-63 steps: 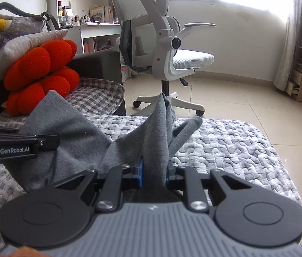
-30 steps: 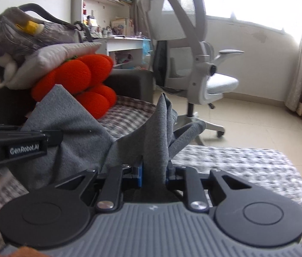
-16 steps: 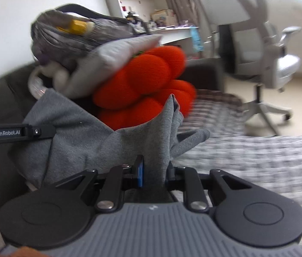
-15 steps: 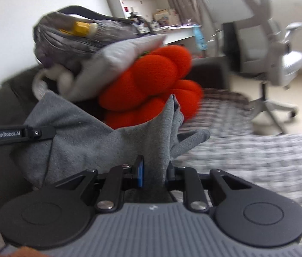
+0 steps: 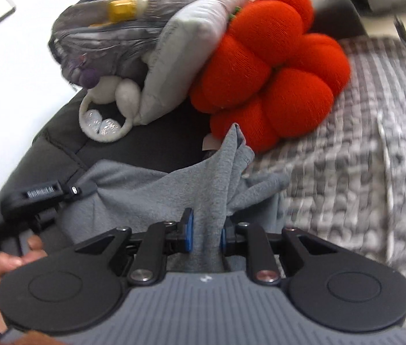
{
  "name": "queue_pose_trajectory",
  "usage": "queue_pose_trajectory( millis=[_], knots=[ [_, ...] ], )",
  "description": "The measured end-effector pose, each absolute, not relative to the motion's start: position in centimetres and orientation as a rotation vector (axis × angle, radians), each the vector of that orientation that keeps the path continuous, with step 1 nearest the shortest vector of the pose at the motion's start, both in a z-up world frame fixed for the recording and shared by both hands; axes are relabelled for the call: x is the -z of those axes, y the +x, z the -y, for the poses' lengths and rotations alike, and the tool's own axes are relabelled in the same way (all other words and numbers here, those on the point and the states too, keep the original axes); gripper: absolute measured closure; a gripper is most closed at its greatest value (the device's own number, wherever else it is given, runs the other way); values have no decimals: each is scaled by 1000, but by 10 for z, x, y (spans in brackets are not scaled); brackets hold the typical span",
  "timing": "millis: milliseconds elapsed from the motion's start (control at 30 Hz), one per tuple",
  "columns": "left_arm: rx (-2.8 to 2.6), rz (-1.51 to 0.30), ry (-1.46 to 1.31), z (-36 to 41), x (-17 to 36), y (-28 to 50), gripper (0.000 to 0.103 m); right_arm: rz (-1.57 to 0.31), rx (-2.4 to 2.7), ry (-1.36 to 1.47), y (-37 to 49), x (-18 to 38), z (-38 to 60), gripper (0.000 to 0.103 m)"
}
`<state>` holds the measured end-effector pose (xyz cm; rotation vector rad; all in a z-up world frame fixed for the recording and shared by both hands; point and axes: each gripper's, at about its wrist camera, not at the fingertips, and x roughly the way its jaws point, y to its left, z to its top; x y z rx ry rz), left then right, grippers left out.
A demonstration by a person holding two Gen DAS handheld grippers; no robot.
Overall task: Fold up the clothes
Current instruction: 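Lift the folded grey shirt off the bed with both closed grippers, then carry the shirt with both grippers toward the stack of folded clothes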
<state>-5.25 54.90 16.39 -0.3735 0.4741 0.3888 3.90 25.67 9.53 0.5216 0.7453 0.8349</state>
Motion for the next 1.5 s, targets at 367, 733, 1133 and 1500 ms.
queue_pose_trajectory(
  millis=[367,733,1133,1500],
  knots=[
    [-361,-471,-422,-565,-131,-48,89,-733,-848,635,42,-76,-247,82],
    [-378,-473,-453,-574,-115,-55,84,-754,-830,608,42,-63,-246,80],
    [-523,-481,-370,-565,-131,-87,43,-566,-708,424,24,-89,-221,61],
    [-376,-524,-178,-505,-128,-35,30,-518,-930,208,31,-93,-295,48]
  ],
)
